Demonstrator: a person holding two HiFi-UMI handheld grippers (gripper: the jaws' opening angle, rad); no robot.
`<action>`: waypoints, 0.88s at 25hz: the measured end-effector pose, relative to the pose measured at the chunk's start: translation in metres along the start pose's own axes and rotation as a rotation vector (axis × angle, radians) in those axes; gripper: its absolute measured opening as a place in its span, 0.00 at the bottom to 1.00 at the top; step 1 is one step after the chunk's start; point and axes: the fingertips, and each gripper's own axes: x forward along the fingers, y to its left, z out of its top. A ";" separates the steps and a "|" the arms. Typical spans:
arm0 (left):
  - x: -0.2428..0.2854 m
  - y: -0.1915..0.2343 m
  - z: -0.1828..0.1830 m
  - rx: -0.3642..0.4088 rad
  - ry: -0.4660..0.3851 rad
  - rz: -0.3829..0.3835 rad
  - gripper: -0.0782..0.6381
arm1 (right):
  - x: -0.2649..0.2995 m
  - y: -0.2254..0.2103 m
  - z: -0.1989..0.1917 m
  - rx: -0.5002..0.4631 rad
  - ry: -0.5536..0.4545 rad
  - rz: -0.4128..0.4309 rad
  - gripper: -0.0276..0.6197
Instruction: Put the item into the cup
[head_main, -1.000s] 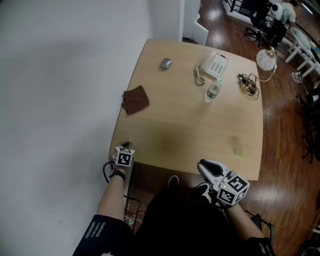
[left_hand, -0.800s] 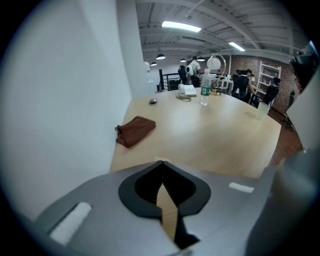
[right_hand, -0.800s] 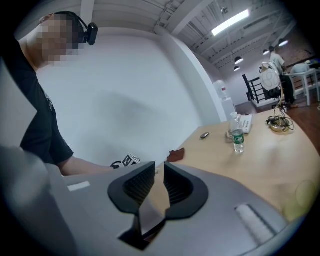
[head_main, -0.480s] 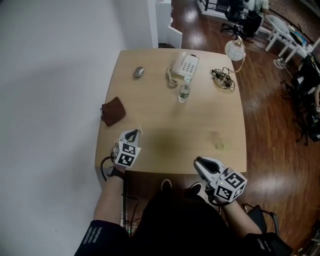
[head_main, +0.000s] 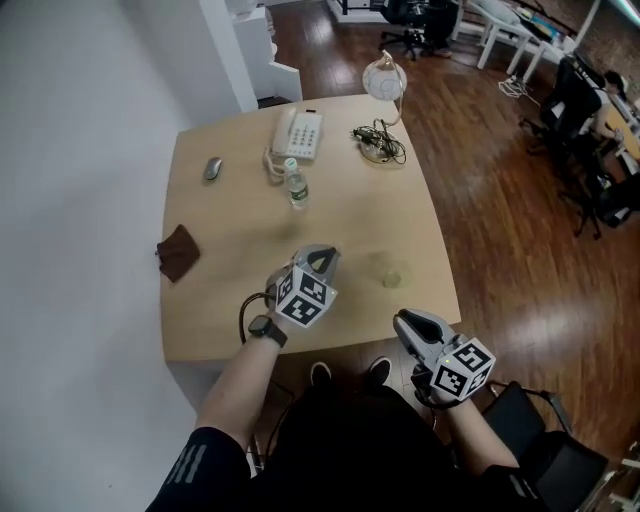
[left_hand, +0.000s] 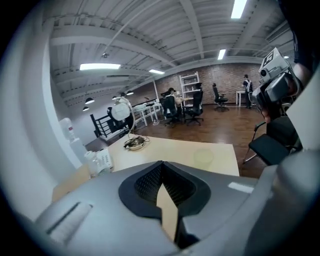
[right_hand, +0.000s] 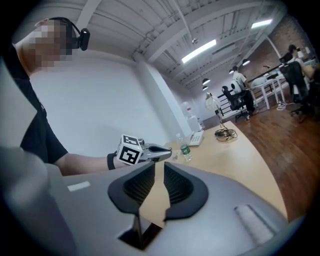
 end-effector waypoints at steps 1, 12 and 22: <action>0.013 -0.015 0.011 0.019 -0.001 -0.030 0.10 | -0.009 -0.008 -0.001 0.009 -0.007 -0.015 0.14; 0.133 -0.134 0.022 0.132 0.155 -0.234 0.10 | -0.087 -0.081 -0.008 0.077 -0.050 -0.114 0.14; 0.160 -0.175 -0.004 0.136 0.285 -0.311 0.16 | -0.119 -0.116 -0.010 0.105 -0.048 -0.132 0.14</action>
